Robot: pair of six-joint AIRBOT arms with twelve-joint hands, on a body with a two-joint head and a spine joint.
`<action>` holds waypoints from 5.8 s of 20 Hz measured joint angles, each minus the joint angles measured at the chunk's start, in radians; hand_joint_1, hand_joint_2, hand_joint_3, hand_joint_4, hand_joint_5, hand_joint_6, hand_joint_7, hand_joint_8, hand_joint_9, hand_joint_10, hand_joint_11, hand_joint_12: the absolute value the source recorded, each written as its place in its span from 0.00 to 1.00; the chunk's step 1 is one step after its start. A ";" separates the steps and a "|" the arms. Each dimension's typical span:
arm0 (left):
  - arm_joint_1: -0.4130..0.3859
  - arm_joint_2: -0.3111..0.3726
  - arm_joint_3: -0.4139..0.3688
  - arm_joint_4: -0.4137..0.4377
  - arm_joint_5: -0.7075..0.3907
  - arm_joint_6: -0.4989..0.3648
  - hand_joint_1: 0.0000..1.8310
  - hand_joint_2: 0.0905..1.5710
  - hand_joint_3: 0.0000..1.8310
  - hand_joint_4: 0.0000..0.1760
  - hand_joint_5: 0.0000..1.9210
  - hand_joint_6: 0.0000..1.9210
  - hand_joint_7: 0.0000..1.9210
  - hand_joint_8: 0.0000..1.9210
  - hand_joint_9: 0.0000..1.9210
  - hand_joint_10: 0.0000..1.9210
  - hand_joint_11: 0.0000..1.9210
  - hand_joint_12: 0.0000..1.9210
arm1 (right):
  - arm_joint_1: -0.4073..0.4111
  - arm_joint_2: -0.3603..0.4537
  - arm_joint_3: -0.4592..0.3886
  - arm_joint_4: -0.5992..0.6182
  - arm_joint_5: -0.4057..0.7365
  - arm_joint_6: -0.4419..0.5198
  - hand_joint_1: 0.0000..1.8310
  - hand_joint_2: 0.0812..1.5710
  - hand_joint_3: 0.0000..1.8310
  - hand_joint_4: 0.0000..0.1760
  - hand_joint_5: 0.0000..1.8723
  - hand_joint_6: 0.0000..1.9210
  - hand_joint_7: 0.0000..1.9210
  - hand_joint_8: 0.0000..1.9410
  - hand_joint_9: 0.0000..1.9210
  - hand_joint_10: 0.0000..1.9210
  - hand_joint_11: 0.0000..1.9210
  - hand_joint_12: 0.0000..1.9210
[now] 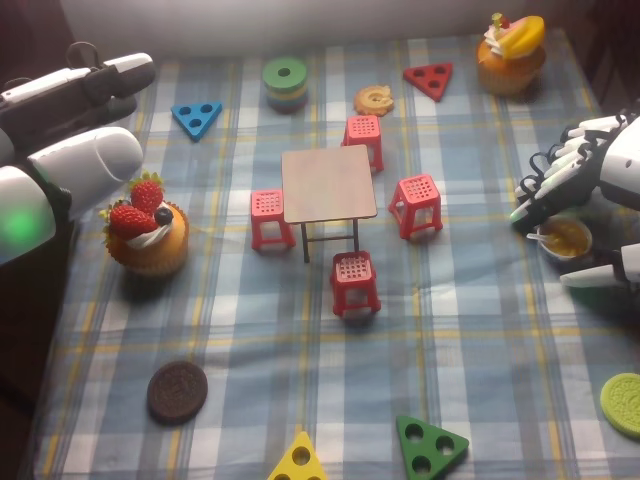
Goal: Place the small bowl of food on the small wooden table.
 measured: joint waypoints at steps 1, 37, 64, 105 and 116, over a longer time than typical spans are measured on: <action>0.000 0.000 0.000 -0.002 0.000 0.000 0.05 0.77 0.00 0.92 0.18 0.00 0.22 0.00 0.18 0.00 0.00 0.28 | 0.000 0.000 0.002 -0.002 0.001 0.002 0.61 0.63 0.00 0.00 0.51 0.00 0.41 0.44 0.32 0.73 0.27 0.95; -0.010 -0.006 0.017 -0.004 0.020 -0.004 0.04 0.77 0.00 0.70 0.24 0.00 0.24 0.00 0.20 0.00 0.00 0.28 | 0.350 -0.136 0.014 -0.247 0.066 -0.011 0.70 0.66 0.00 0.00 0.66 0.19 0.55 0.57 0.47 0.62 0.39 0.87; -0.027 -0.021 0.037 0.000 0.058 -0.005 0.08 0.77 0.00 0.89 0.14 0.00 0.12 0.00 0.09 0.00 0.00 0.13 | 0.405 -0.267 0.068 -0.287 0.031 -0.006 0.52 0.57 0.00 0.30 0.34 0.00 0.36 0.00 0.41 0.00 0.22 0.50; 0.016 -0.076 0.116 0.061 -0.397 -0.557 0.06 0.79 0.01 0.07 0.07 0.00 0.07 0.00 0.05 0.00 0.00 0.05 | -0.264 0.088 -0.245 0.401 0.835 -0.095 0.35 0.70 0.00 0.37 0.00 0.00 0.00 0.00 0.01 0.00 0.00 0.01; -0.243 -0.097 0.190 0.219 -0.430 -0.713 0.30 0.92 0.01 0.75 0.20 0.81 0.46 0.12 0.42 0.28 0.20 0.72 | -0.123 0.241 -0.367 0.249 0.839 -0.192 0.45 0.84 0.00 0.65 0.31 0.82 0.49 0.10 0.32 0.45 0.12 0.83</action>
